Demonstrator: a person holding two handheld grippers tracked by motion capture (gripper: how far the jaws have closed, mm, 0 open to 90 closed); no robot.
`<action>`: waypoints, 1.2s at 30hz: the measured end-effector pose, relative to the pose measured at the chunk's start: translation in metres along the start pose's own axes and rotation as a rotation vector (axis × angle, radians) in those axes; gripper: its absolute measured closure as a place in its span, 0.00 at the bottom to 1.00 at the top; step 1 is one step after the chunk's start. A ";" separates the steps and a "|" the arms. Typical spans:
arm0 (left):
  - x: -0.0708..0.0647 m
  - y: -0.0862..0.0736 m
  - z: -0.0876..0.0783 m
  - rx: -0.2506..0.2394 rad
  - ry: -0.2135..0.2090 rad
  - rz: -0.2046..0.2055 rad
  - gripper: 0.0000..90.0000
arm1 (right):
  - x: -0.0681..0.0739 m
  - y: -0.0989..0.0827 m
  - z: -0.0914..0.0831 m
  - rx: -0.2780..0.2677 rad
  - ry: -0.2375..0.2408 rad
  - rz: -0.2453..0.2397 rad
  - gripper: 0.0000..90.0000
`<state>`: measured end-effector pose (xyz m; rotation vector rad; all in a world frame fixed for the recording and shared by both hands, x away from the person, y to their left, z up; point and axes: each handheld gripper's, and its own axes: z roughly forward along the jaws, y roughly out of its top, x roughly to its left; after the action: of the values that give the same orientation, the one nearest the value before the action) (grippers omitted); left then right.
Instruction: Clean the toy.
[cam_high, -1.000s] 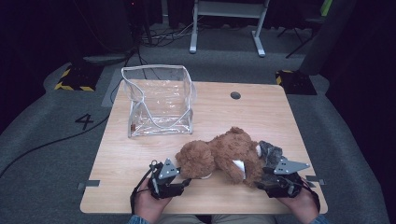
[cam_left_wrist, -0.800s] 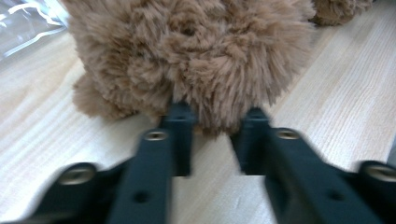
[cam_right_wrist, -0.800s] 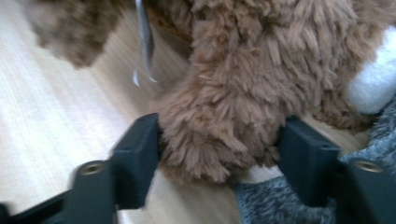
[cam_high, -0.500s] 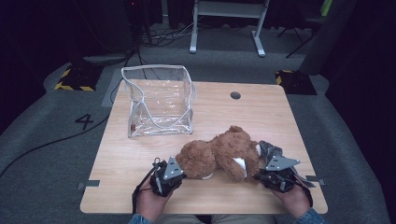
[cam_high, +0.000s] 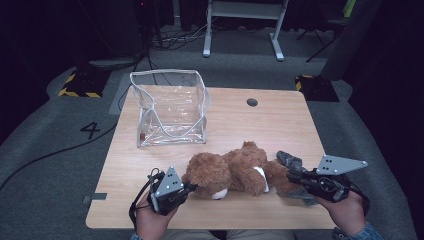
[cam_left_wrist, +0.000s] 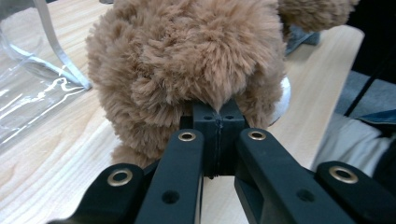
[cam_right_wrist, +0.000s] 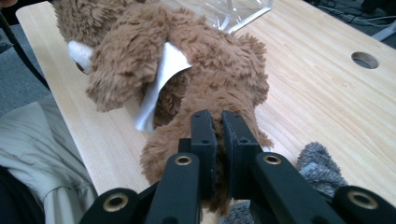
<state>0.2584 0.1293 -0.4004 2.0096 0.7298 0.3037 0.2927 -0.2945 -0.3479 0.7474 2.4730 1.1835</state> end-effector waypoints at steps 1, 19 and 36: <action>-0.001 0.001 -0.002 -0.003 -0.004 0.003 1.00 | 0.000 0.000 0.001 0.002 0.011 0.006 0.95; 0.023 -0.014 0.035 0.093 0.063 -0.073 1.00 | -0.029 -0.004 0.033 -0.021 -0.036 0.048 0.93; 0.032 -0.014 0.050 0.119 0.073 -0.106 1.00 | -0.058 -0.037 0.017 -0.035 -0.155 0.087 0.51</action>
<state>0.3025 0.1188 -0.4414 2.0712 0.9160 0.2779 0.3362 -0.3356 -0.3852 0.9091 2.3090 1.1493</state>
